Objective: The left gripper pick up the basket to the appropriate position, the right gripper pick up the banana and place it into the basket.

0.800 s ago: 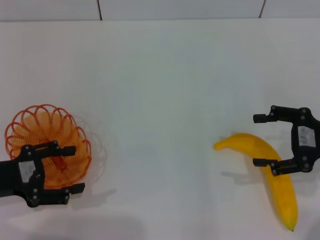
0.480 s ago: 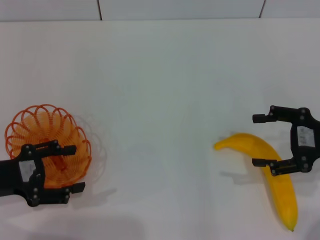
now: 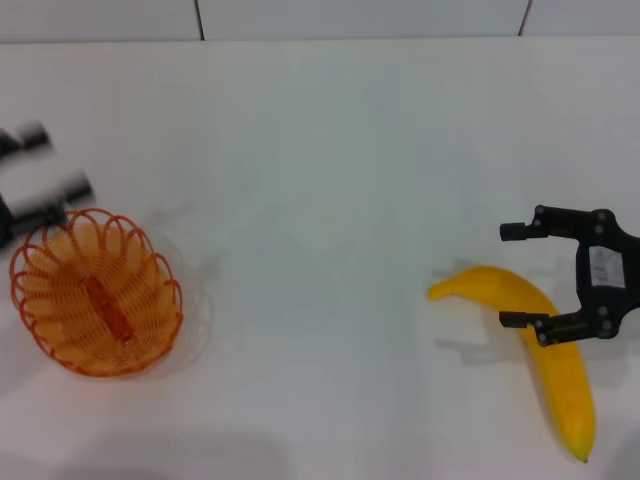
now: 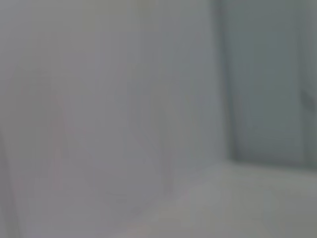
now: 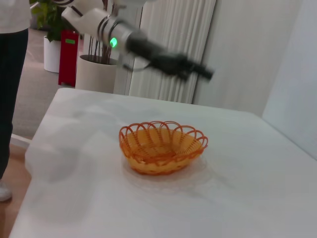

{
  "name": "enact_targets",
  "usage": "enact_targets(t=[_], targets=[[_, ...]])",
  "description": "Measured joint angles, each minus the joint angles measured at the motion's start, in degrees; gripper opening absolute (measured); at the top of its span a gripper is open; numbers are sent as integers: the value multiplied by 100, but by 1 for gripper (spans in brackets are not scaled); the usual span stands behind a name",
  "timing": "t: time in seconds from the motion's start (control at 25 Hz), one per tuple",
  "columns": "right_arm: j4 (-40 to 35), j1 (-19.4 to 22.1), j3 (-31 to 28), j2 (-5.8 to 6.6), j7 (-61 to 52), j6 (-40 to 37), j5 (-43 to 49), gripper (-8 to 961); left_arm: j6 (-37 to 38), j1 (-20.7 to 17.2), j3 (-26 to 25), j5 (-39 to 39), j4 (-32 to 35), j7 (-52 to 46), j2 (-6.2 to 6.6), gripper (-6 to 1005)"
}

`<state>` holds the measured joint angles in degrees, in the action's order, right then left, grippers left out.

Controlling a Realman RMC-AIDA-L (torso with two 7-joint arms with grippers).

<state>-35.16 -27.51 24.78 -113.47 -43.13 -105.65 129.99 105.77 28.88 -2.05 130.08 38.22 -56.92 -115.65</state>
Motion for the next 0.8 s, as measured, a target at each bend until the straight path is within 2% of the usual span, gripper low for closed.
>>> enact_targets(t=[0.12, 0.16, 0.32, 0.44, 0.52, 0.6, 0.64, 0.68, 0.76, 0.8], targets=[[0, -43, -4, -7, -9, 0, 0, 892, -112, 180, -20, -450, 567, -1299, 14, 839], [0, -47, -3, -12, -9, 0, 0, 892, -120, 187, -20, -451, 581, -1339, 16, 838], [0, -52, 0, -17, -11, 0, 0, 892, -544, 375, 49, -351, 942, -2432, 179, 837], [0, -53, 0, -18, -15, 0, 1, 892, -808, 496, 86, 84, 1033, -3088, 445, 837], [0, -53, -3, -18, -19, 1, 0, 892, -896, 648, 209, 590, 1051, -3545, 714, 836], [0, -53, -10, -18, -20, 1, 1, 892, -906, 802, 469, 1003, 1057, -3867, 916, 835], [1, -53, -12, -18, -20, 0, 1, 892, -900, 913, 766, 1263, 1084, -4072, 1047, 835], [1, -51, -15, -18, -20, 0, 1, 892, -890, 952, 892, 1326, 1101, -4137, 1082, 835], [1, -51, -16, -18, -21, 0, 1, 892, -850, 1089, 1480, 1470, 1190, -4357, 1207, 834], [0, -52, -17, -17, -22, 0, 1, 892, -850, 1089, 1480, 1470, 1190, -4357, 1207, 834]])
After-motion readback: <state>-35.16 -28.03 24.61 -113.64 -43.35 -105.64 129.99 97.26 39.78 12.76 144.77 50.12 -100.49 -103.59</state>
